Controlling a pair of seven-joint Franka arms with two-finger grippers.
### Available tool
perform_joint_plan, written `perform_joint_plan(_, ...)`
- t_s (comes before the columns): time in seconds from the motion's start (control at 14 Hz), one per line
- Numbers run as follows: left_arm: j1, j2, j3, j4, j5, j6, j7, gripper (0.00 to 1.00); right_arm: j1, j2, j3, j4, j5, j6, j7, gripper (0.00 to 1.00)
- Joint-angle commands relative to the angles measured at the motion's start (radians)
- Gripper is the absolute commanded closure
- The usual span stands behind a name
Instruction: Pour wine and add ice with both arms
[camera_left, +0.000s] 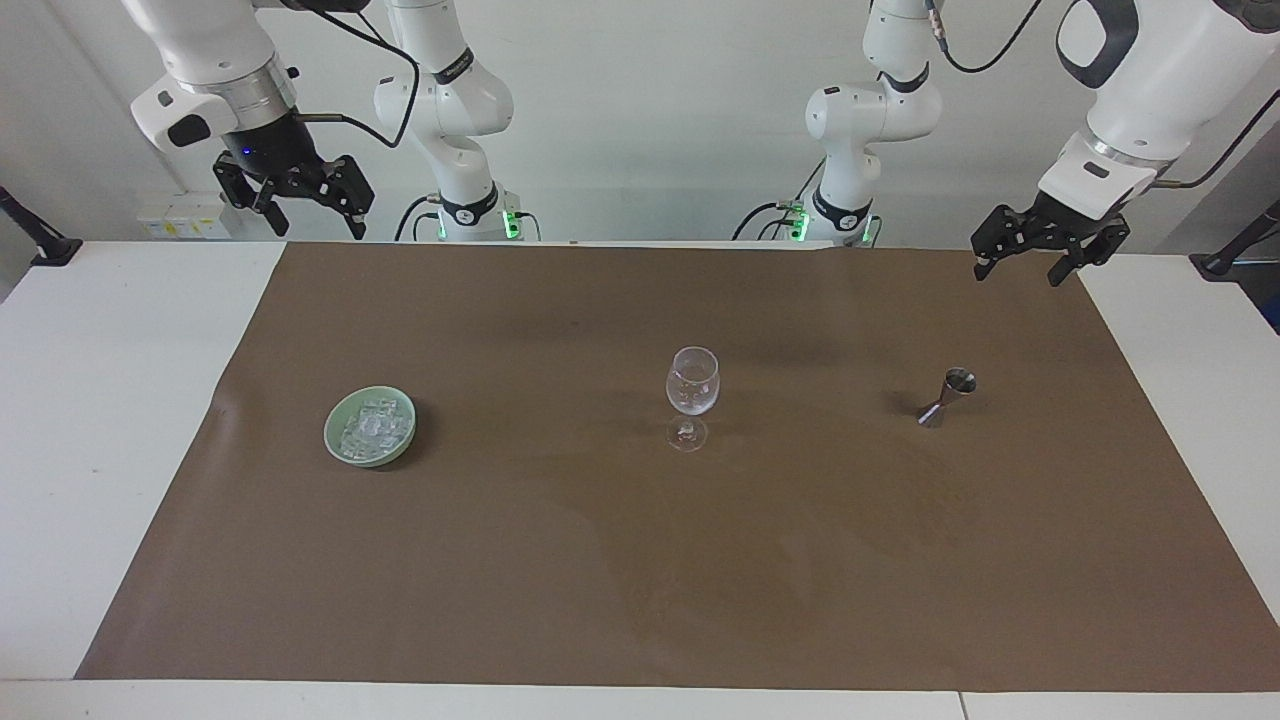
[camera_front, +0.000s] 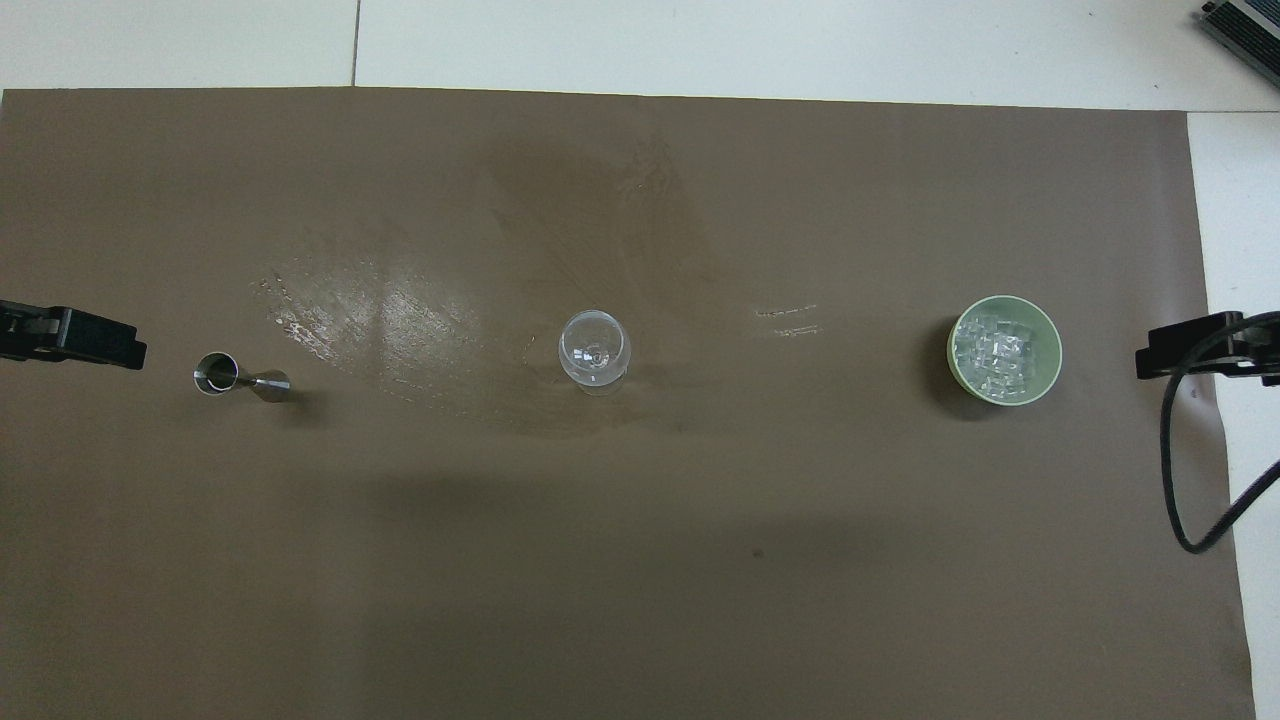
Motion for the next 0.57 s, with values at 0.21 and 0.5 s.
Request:
perform_joint_plan(0.21, -0.01, -0.043, 0.01, -0.062, 0.007, 0.015, -0.035, 0.0, -0.005, -0.017, 0.005, -0.021, -0.001, 0.007, -0.006, 0.0)
perform_joint_plan(0.5, -0.003, -0.064, 0.01, -0.102, 0.007, -0.002, -0.133, 0.0, -0.005, -0.017, 0.005, -0.021, -0.001, 0.007, -0.004, 0.0)
